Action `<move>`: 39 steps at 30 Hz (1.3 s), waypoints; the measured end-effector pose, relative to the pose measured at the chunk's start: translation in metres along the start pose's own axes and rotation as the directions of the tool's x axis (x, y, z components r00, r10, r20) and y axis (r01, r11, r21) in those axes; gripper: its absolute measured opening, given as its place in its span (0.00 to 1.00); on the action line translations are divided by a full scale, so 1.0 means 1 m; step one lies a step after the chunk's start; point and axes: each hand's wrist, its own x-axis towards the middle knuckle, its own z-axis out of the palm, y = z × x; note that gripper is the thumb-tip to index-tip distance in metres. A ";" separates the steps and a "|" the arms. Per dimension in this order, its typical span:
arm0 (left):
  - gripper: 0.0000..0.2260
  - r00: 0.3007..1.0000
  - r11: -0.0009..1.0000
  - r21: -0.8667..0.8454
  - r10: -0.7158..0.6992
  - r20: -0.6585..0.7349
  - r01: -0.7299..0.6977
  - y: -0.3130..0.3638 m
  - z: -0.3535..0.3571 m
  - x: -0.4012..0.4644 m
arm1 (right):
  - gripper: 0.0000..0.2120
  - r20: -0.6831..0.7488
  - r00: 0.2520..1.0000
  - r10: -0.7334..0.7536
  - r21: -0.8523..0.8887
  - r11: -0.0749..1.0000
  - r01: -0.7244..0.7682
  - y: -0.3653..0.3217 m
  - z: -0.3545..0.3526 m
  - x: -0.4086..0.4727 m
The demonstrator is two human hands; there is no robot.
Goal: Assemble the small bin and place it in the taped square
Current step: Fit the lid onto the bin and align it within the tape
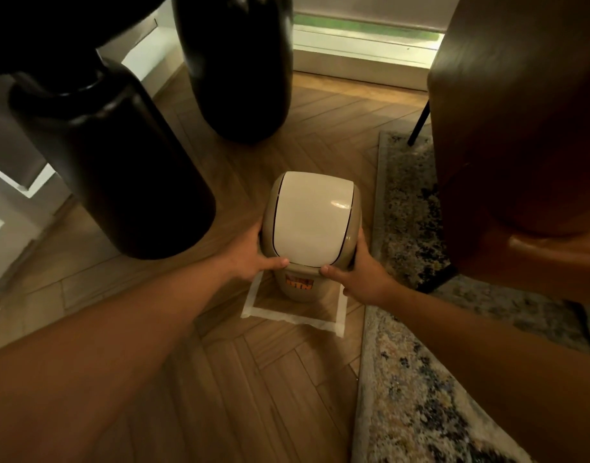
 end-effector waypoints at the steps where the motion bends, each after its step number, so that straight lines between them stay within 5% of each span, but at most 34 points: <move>1: 0.48 1.000 1.000 -0.002 0.001 -0.003 -0.001 0.000 0.000 -0.001 | 0.58 0.014 1.000 0.009 -0.009 1.000 -0.009 -0.001 -0.001 -0.001; 10: 0.57 0.990 0.990 0.133 0.065 -0.122 -0.049 -0.010 -0.002 -0.011 | 0.65 -0.077 0.988 -0.137 -0.307 0.946 0.108 -0.002 -0.016 0.000; 13: 0.54 0.988 0.989 0.082 0.130 -0.088 -0.123 -0.010 -0.001 -0.017 | 0.60 -0.052 0.978 -0.202 -0.162 0.968 0.191 -0.002 -0.013 -0.003; 18: 0.48 0.989 0.992 -0.008 0.123 -0.085 -0.124 -0.017 0.005 -0.018 | 0.48 -0.107 0.989 -0.098 -0.047 0.995 0.093 0.000 -0.004 -0.009; 30: 0.44 0.991 0.992 -0.033 0.118 -0.071 -0.120 -0.015 0.004 -0.024 | 0.44 -0.094 0.994 -0.059 -0.063 0.997 0.053 0.002 -0.002 -0.014; 36: 0.50 0.989 0.993 -0.026 0.110 -0.103 -0.114 -0.010 0.000 -0.026 | 0.51 -0.120 0.972 -0.201 -0.207 0.963 0.174 -0.002 -0.001 -0.023; 39: 0.43 0.988 0.991 -0.029 0.128 -0.089 -0.131 -0.013 0.003 -0.026 | 0.52 -0.127 0.955 -0.266 -0.133 0.959 0.250 -0.004 0.000 -0.025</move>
